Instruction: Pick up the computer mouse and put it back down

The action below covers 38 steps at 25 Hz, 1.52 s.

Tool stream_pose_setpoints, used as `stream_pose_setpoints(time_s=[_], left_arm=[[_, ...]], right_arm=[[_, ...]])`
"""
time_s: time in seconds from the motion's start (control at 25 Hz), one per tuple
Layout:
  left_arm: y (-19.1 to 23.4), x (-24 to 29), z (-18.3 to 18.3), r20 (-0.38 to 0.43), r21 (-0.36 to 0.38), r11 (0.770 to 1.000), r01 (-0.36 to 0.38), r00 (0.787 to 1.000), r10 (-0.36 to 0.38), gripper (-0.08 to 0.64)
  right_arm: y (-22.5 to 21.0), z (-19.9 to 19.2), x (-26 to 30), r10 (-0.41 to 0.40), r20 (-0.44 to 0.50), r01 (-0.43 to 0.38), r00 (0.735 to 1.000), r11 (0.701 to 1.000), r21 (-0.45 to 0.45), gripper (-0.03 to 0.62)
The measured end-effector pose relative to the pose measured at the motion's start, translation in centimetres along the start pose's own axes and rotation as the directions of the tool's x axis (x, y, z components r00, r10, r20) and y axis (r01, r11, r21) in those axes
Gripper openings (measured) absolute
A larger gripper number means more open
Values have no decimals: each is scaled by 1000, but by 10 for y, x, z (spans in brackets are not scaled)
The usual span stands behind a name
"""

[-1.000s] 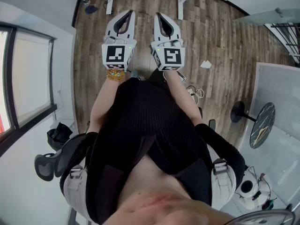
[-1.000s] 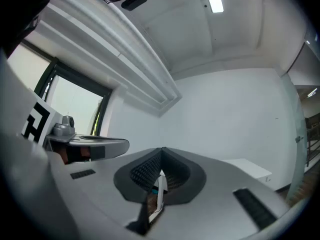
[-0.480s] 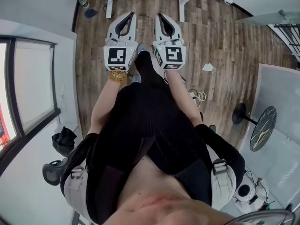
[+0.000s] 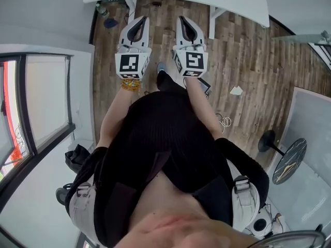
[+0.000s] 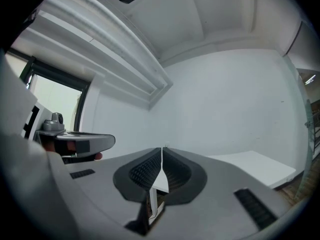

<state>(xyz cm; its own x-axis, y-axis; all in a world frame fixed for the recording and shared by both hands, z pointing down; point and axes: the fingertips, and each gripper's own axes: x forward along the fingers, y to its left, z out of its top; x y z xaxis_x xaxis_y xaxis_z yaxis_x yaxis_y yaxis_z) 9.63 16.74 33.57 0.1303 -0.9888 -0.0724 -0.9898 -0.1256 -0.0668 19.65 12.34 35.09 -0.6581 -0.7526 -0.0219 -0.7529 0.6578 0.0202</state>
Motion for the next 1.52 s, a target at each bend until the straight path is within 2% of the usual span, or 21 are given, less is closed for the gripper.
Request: stream_pose_setpoints(time_s=[0.2,0.4,0.68,0.96,1.28,1.52], left_arm=[[14,62,0,-5,58,998,14,1000,-13,14],[34,102,-14,-19,67,998,5,1000,-4,14],[66,137,-32,-38,46,999,-20,999,22,14],[126,194,-50,-7,-3,1000,14,1000,-14,14],[181,271,-53,29,-33,988,150,988,-149,14],[189,310,-71,32,-72,956,284,959,-282,14]], right_arm=[[-38,-6,62,9,8,-10,1000,999,38,29],[-55,-27,113,31,-22,-30,999,998,48,29],[-74,-41,165,27,-59,-25,998,999,32,29],[-83,-50,235,-25,-86,24,996,1000,-13,29],[-93,-31,316,-117,-93,110,989,991,-80,29],[-116,-45,335,-255,-148,243,956,965,-94,29]])
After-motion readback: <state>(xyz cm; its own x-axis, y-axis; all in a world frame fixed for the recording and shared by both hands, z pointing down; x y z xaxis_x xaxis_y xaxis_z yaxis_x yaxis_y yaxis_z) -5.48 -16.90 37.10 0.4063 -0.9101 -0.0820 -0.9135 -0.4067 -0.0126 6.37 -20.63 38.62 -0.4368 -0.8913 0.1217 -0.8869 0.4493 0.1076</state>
